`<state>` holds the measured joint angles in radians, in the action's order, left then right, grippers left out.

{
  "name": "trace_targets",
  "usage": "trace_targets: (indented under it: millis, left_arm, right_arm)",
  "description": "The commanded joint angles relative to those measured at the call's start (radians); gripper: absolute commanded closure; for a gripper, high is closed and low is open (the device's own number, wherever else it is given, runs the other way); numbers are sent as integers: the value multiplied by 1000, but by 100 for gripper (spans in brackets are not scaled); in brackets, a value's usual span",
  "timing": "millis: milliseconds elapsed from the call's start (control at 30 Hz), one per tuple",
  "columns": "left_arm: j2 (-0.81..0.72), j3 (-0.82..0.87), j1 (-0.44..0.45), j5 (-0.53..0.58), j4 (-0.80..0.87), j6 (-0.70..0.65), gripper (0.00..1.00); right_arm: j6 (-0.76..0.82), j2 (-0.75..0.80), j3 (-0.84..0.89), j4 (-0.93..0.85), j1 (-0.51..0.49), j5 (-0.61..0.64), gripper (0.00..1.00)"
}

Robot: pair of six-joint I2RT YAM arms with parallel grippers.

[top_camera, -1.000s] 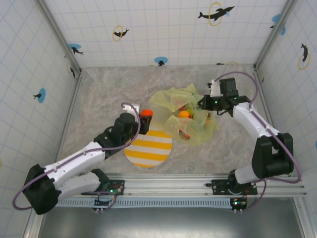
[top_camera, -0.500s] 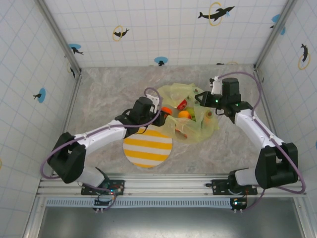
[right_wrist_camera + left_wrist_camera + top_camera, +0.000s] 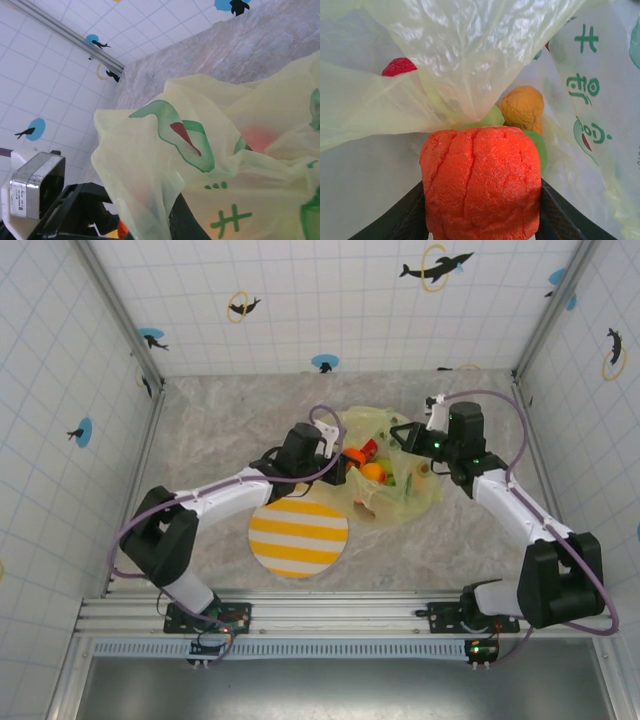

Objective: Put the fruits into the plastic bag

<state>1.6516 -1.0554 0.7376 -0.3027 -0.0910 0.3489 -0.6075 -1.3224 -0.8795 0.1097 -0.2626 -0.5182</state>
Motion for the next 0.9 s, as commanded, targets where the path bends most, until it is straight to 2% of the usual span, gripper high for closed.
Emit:
trace_targets:
  millis: [0,267,467,700,867]
  left_arm:
    - [40,-71,-3,-42,-32,-44,49]
    - [191,-232,-3,-14,-19,-54,47]
    - [283,-298,-3,48,-57,-22,46]
    - [367,-348,-3,61,-98,28,39]
    - [362,-344,-3,71,-102,29,34]
  right_arm:
    - [-36,-2,-13,67,-15,10,94]
    - [-41,-23,-21,49,-22,22,94]
    - [-83,-33,-32,78,-22,58,94]
    - [-101,-39,-32,89,-12,79,95]
    - [-106,-32,-14,92,3,74,94]
